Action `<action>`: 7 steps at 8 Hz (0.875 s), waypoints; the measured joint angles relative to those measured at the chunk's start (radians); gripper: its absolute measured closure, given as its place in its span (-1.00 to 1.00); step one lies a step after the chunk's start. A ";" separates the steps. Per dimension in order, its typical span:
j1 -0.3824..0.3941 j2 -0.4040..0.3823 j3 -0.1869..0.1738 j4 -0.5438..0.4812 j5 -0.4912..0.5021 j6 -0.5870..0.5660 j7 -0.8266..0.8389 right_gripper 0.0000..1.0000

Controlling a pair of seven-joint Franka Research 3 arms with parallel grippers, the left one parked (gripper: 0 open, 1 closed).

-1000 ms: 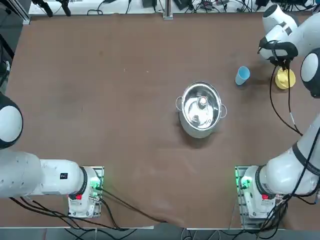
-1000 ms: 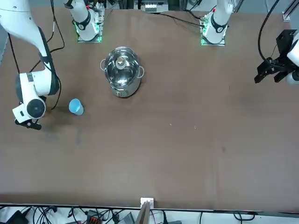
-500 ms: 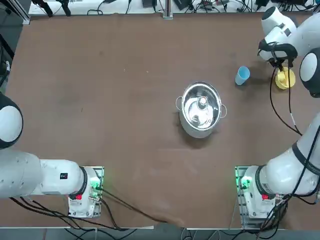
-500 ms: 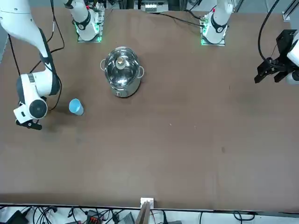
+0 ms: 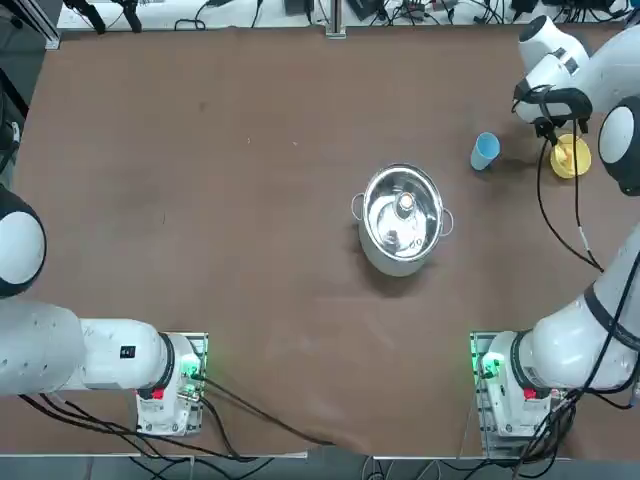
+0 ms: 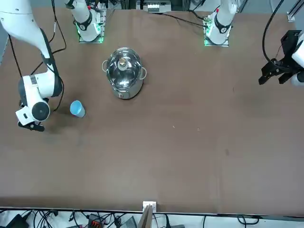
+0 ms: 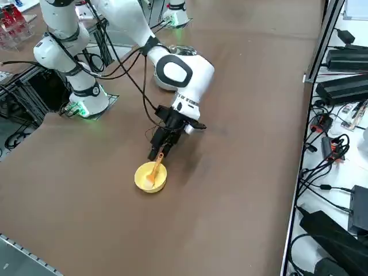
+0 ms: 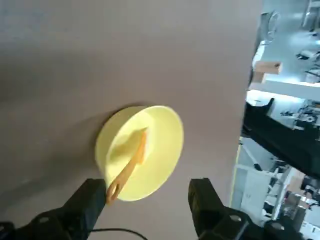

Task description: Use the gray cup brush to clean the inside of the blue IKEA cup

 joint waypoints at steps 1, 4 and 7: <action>0.000 0.000 0.011 -0.001 0.030 0.000 0.000 -1.00; 0.003 -0.007 0.057 0.047 0.188 -0.040 -0.094 -1.00; 0.013 -0.063 0.101 0.149 0.327 -0.126 -0.145 -1.00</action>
